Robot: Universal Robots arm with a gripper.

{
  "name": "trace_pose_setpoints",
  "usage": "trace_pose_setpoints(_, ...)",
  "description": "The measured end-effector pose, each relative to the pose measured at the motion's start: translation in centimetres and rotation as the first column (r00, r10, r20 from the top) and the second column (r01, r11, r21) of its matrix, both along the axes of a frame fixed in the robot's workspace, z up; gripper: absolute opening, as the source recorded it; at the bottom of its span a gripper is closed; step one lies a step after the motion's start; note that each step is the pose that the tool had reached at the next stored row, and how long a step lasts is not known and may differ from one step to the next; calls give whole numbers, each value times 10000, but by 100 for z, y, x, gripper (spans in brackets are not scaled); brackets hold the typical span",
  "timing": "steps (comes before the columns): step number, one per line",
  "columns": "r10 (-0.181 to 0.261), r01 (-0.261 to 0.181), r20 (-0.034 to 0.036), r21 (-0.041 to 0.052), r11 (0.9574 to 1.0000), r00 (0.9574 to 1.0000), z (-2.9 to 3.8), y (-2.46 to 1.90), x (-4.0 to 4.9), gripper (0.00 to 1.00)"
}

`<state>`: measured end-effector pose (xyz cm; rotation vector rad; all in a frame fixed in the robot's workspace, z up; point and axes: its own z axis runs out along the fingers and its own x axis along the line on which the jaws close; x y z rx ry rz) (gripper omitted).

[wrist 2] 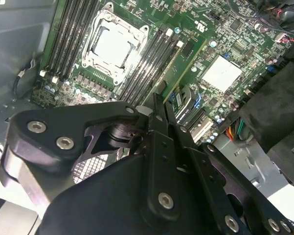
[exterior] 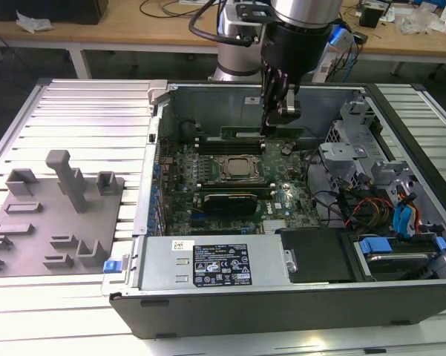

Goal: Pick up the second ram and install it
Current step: 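Pick up the second ram and move it above second insertion slot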

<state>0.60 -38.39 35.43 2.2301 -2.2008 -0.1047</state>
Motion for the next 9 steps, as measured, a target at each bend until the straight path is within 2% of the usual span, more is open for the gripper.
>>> trace_pose_setpoints(9, 0, 0, -1, -2, 10000, 10000, -121, 3, 0, 13)
